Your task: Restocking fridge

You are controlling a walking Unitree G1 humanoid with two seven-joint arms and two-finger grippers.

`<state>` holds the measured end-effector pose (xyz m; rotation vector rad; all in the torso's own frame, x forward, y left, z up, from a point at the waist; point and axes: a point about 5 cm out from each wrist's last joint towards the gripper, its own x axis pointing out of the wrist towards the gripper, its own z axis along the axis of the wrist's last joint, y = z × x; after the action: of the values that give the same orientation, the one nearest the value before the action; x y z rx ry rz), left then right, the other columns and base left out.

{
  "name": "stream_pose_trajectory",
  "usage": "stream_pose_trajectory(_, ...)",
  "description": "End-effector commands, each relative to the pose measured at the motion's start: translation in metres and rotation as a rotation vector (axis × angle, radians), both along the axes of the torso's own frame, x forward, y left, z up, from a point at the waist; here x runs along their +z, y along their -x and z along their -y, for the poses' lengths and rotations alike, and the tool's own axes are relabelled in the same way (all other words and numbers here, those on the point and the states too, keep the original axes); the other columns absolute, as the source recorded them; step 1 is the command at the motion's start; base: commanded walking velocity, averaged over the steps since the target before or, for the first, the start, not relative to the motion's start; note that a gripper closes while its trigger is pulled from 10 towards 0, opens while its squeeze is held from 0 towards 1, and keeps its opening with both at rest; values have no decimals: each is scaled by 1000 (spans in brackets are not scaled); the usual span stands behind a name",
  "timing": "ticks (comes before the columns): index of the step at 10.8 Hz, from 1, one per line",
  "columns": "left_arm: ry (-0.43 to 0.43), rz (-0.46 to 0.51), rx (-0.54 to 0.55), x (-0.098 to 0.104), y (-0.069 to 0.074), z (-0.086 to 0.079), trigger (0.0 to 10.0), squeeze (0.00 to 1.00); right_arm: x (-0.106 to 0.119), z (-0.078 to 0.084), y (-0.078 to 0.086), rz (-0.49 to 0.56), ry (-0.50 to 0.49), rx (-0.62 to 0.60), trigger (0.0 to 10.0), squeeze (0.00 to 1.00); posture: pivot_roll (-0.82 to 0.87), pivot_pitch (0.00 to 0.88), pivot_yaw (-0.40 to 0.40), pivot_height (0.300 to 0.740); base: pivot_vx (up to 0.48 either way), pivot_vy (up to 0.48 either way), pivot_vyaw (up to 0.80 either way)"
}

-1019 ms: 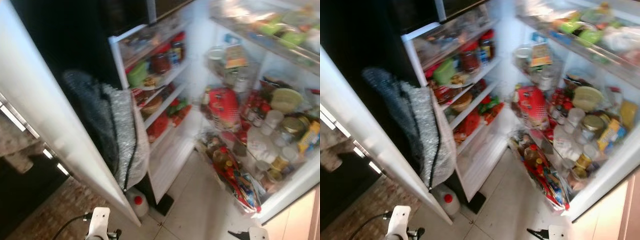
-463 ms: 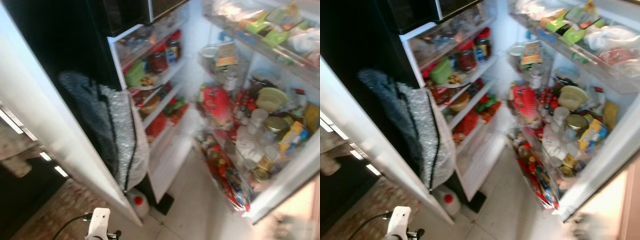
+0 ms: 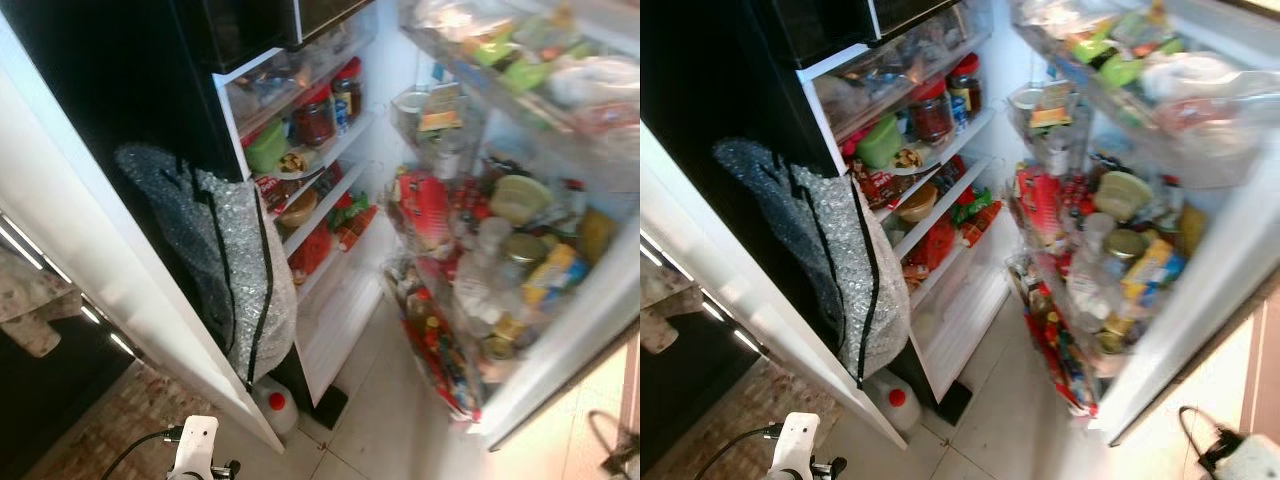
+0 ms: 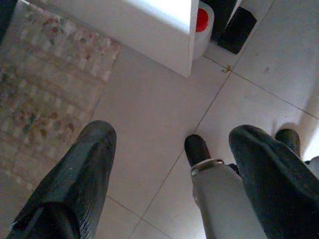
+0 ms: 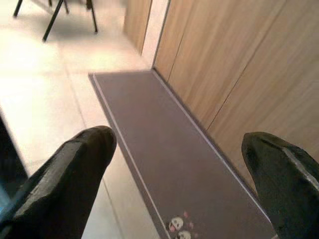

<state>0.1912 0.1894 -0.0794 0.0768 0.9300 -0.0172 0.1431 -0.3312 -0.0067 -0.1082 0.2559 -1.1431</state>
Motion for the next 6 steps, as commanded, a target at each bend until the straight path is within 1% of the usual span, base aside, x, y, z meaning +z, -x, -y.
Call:
stream_pose_trajectory(1,-13,-13,0,-1,3,-5,10000,0,7,-4,-9,34,23,37,10000,0,-264,0,108,740,0,0,0)
stream_pose_trajectory(2,-13,-12,1,-1,2,-5,10000,0,11,-5,-13,43,36,54,10000,0,-263,0,107,740,0,0,0)
stream_pose_trajectory(3,-14,-11,2,-1,3,-5,10000,0,15,-7,-20,47,56,96,10000,0,-263,0,107,740,0,0,0)
stream_pose_trajectory(5,-17,-11,-7,0,2,-6,10000,0,28,-27,-41,101,81,265,10000,0,-264,0,109,740,0,0,0)
stream_pose_trajectory(6,-17,-11,-9,0,2,-6,10000,0,31,-32,-46,99,100,315,10000,0,-265,0,110,740,0,0,0)
